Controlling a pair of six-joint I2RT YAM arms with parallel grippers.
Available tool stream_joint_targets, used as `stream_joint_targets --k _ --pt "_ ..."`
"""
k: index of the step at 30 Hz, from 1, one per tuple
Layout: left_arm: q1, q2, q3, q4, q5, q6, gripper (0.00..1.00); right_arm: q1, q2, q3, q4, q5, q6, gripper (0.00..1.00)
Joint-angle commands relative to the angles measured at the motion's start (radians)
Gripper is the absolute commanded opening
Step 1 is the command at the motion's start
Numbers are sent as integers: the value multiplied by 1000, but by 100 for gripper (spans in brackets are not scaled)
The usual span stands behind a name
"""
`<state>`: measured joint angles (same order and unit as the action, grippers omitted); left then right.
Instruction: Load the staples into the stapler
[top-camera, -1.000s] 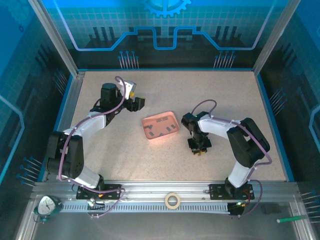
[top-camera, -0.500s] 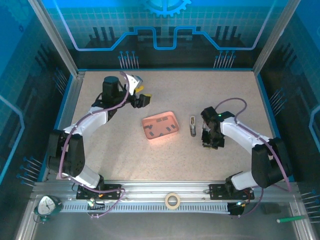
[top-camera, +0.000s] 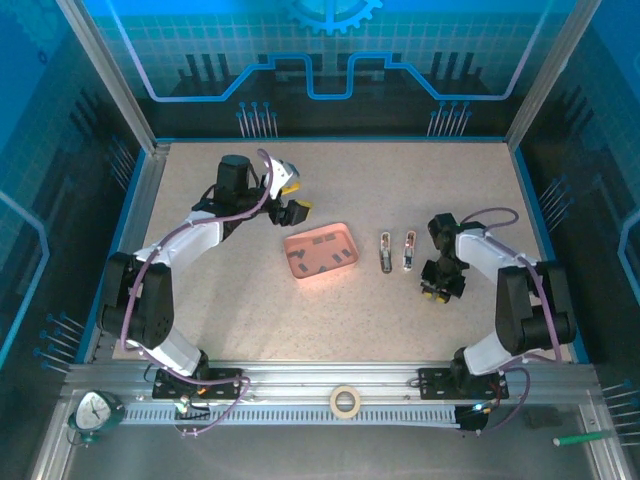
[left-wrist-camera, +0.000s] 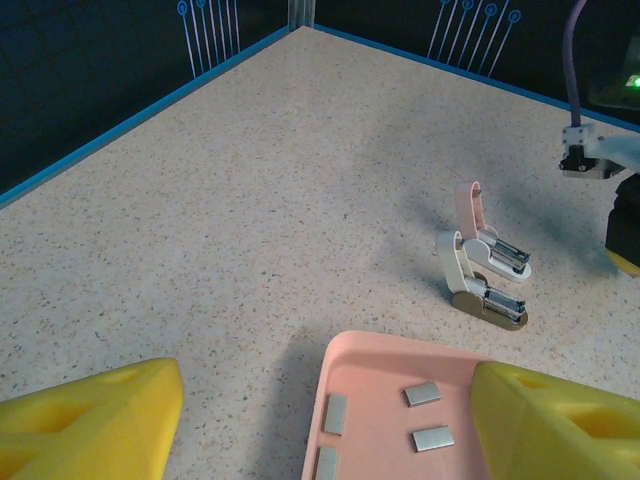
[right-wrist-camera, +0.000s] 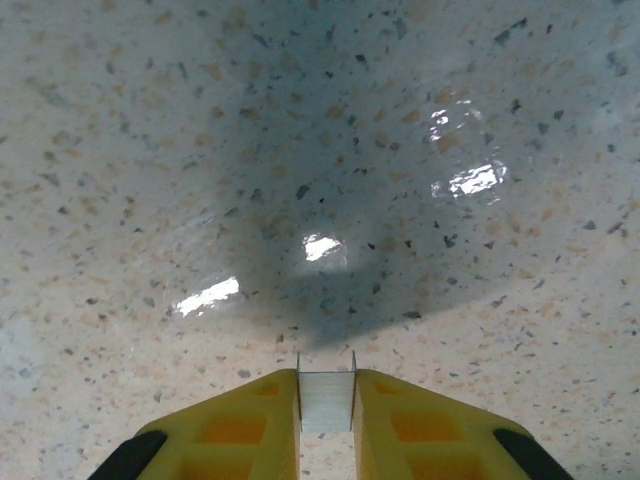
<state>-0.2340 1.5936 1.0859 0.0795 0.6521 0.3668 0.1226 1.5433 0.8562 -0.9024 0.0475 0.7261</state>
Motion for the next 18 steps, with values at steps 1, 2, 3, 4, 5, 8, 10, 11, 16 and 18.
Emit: stream_joint_targets --k 1,2,3,4,5,8,10,11,16,18 --pt "-2 3 25 12 23 3 77 -19 32 -6 10 -26 13 20" --pt "-3 2 23 18 23 -2 77 -20 40 -6 11 -27 11 20" --pt "-1 2 22 21 23 -7 77 -20 47 -6 14 -30 9 20" --pt "-2 2 19 23 23 -9 77 -20 53 -8 16 -35 5 20" --pt "-2 0 17 25 23 -10 77 -21 58 -8 17 -38 1 21" --pt "-3 -3 11 26 21 -12 77 -26 61 0 9 -56 -19 26" --pt "-2 -6 6 25 20 -12 77 -28 50 14 -9 -60 -36 34" --pt "-2 -10 3 25 20 -12 77 -32 43 17 -20 -61 -46 39" --pt "-4 -15 -6 26 12 -17 78 -61 34 18 -29 -70 -65 34" --pt "-4 -16 -7 26 11 -20 78 -66 42 18 -20 -72 -63 33"
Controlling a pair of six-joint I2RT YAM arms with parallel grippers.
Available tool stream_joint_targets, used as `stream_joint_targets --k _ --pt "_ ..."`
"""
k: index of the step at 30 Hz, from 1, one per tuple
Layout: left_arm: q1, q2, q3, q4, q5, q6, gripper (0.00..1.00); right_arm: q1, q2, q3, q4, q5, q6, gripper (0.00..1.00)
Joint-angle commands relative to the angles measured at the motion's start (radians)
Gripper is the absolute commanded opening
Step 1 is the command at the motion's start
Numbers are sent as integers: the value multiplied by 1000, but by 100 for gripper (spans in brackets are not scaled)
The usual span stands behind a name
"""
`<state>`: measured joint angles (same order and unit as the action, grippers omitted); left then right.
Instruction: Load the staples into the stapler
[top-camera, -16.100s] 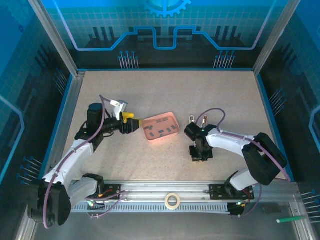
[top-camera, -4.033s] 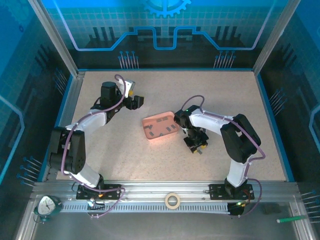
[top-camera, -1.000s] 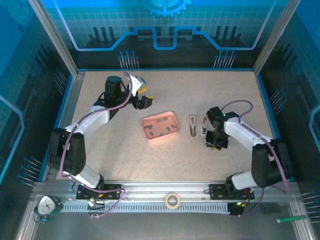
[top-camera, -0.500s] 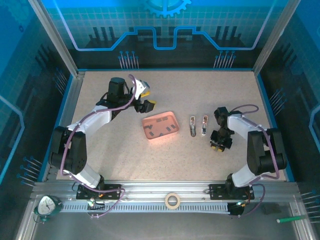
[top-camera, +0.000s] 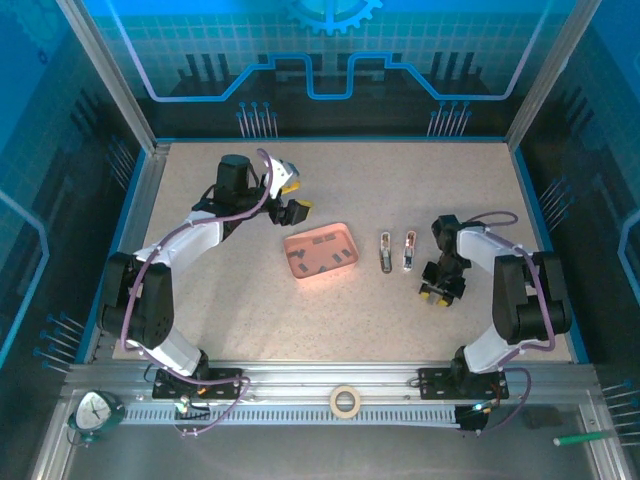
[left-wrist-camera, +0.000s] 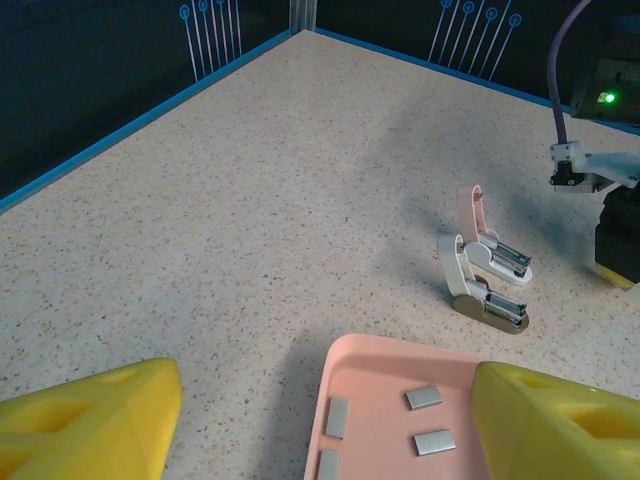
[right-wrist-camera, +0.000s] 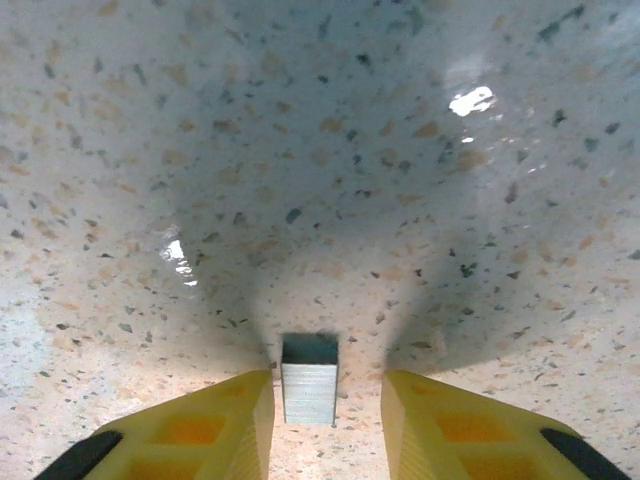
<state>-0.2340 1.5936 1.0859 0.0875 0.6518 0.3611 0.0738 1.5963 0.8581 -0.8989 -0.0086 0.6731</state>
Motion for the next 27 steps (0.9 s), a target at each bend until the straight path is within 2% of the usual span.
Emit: stream_joint_targets --k 1,17,27 --pt "-5 -17 -9 18 9 -15 77 -17 -8 15 -15 -19 -9 32" --pt "-9 -33 -18 3 2 -11 77 -20 31 51 26 -25 -21 23" --pt "-10 -41 -22 -5 0 -14 78 10 37 74 -65 23 -56 28"
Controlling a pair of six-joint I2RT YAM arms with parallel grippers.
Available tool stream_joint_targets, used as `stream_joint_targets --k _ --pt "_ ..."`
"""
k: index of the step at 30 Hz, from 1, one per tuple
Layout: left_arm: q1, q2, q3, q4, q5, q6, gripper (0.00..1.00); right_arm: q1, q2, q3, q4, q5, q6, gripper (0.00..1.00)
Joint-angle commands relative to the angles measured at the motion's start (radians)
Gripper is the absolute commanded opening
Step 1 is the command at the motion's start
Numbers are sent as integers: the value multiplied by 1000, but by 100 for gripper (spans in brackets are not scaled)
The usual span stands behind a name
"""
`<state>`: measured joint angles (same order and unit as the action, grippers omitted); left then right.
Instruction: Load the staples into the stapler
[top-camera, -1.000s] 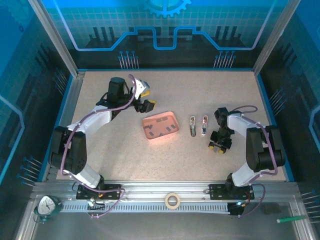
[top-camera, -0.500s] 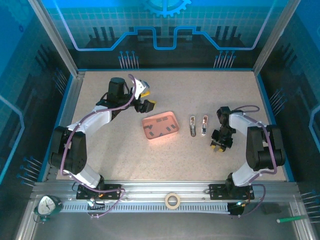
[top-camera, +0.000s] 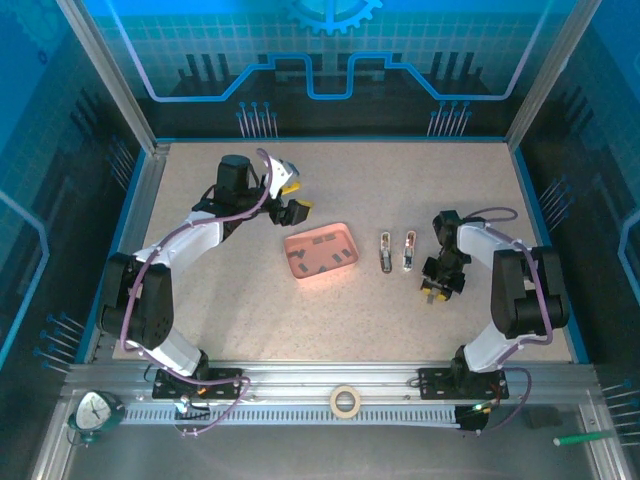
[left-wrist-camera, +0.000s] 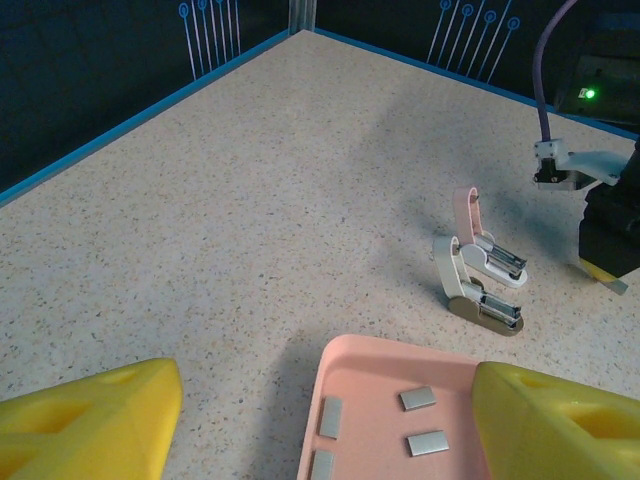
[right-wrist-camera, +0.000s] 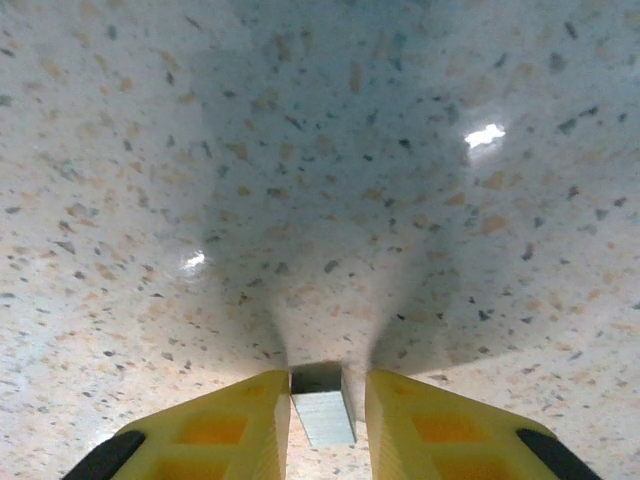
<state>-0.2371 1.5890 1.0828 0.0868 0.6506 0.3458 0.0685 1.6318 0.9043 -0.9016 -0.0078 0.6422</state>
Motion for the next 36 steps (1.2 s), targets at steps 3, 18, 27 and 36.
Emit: stream_joint_targets --k 3,18,27,36 --pt "-7 -40 -26 -1 1 0 77 36 5 36 -68 30 -40 28" --pt "-11 -59 -43 -7 0 2 77 58 77 51 -53 39 -52 26" --pt "-13 -73 -53 -14 -11 6 77 64 77 23 -39 48 -45 19" --pt "-13 -71 -101 146 -87 -135 77 115 -80 16 -25 103 -3 18"
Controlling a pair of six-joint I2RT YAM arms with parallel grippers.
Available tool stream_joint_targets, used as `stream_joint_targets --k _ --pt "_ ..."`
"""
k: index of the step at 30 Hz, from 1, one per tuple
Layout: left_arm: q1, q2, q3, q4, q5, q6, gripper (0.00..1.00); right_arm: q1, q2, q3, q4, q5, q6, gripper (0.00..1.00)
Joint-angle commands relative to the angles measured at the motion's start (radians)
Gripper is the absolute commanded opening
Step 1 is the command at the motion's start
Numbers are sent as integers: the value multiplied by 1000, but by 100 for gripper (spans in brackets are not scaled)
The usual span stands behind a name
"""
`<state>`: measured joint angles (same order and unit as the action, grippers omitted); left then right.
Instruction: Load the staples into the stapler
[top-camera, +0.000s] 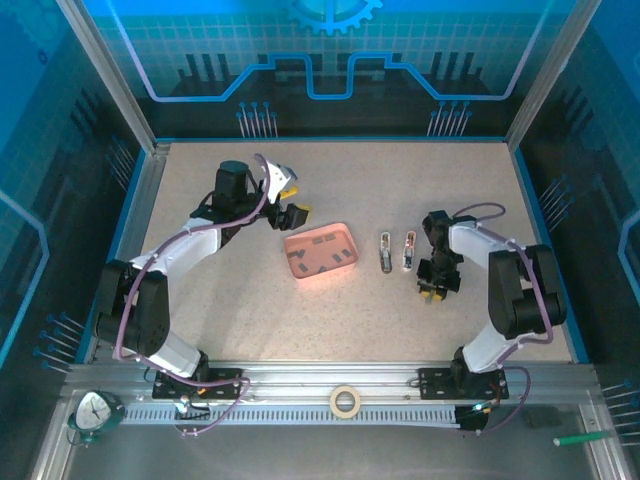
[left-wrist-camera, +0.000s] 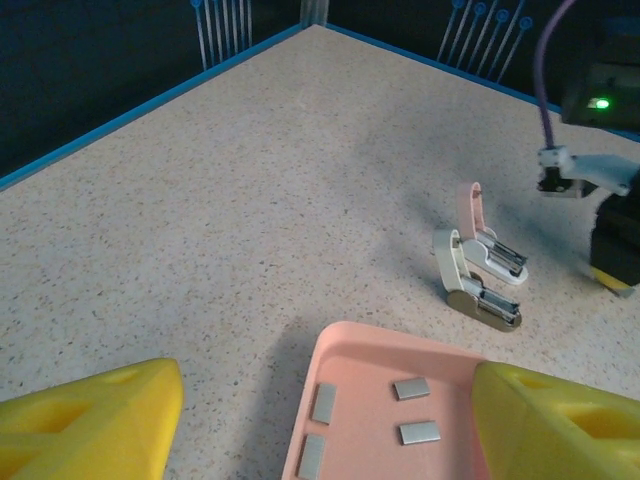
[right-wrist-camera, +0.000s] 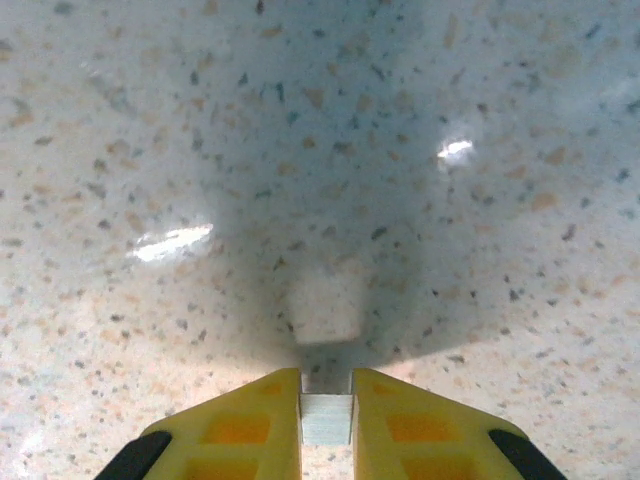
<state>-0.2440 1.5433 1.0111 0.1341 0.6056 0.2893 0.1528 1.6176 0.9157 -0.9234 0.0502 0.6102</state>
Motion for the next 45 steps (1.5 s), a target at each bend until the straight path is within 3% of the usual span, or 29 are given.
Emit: stream_joint_targets --k 1,5,8,13,25,45 --pt "-6 -21 -43 143 -54 -108 77 45 -86 8 7 51 31 18" --pt "-6 10 -63 226 -47 -159 77 98 -140 34 64 76 33 18" --pt "-7 33 -63 268 34 -138 77 139 -154 63 87 137 31 18" --pt "-12 81 -50 328 22 -163 77 164 -137 91 149 189 17 18" --pt "-12 127 -8 323 16 -178 76 173 -68 91 312 176 -27 18" --pt "7 115 -6 303 3 -163 76 185 -38 60 349 207 -55 18"
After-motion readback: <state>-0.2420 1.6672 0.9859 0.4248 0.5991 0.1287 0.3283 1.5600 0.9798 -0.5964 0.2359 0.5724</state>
